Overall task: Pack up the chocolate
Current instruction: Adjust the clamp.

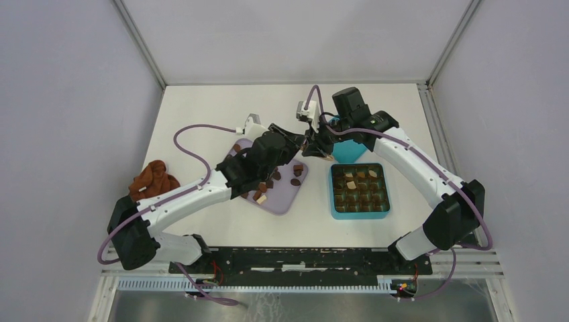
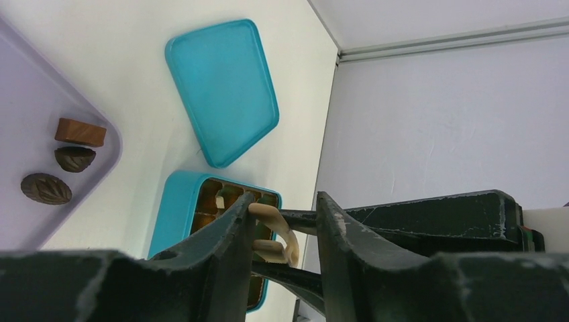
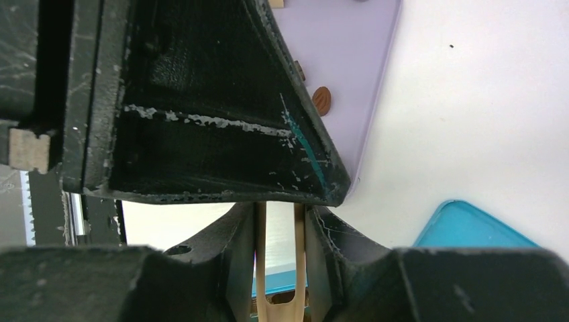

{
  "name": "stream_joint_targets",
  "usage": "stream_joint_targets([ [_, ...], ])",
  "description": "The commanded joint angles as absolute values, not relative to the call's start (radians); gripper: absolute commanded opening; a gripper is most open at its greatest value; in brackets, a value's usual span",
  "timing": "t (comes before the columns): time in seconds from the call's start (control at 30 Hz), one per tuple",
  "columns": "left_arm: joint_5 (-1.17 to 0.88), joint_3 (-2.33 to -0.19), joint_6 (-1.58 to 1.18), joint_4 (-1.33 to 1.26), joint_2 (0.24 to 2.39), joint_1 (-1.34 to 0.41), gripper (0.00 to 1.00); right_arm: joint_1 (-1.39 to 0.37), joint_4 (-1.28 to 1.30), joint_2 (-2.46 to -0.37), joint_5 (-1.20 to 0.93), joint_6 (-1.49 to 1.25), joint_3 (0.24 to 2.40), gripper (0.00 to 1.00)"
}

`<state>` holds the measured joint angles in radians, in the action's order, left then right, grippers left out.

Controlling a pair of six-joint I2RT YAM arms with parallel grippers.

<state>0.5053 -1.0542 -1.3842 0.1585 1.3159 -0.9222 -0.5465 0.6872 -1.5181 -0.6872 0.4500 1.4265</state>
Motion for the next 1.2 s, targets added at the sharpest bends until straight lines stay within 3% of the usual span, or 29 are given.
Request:
stream_joint_targets([
  [0.0, 0.509, -1.054, -1.447, 0.119, 1.318, -0.922, 0.4, -0.555, 0.641, -1.488, -0.654, 0.448, 1.468, 0.34],
  [0.17, 0.503, -1.052, -1.453, 0.105, 1.32, -0.919, 0.1, -0.56, 0.642, -1.489, -0.666, 0.448, 1.468, 0.34],
  [0.27, 0.494, -1.04, -1.453, 0.09, 1.31, -0.917, 0.02, -0.56, 0.643, -1.483, -0.684, 0.445, 1.466, 0.36],
  [0.53, 0.475, -0.968, -1.465, 0.019, 1.249, -0.901, 0.02, -0.541, 0.63, -1.482, -0.797, 0.422, 1.448, 0.54],
  [0.93, 0.434, -0.94, -1.466, -0.054, 1.225, -0.896, 0.02, -0.537, 0.635, -1.513, -0.848, 0.419, 1.436, 0.54],
  [1.17, 0.417, -0.933, -1.471, -0.075, 1.231, -0.896, 0.02, -0.536, 0.631, -1.527, -0.845, 0.416, 1.447, 0.46],
])
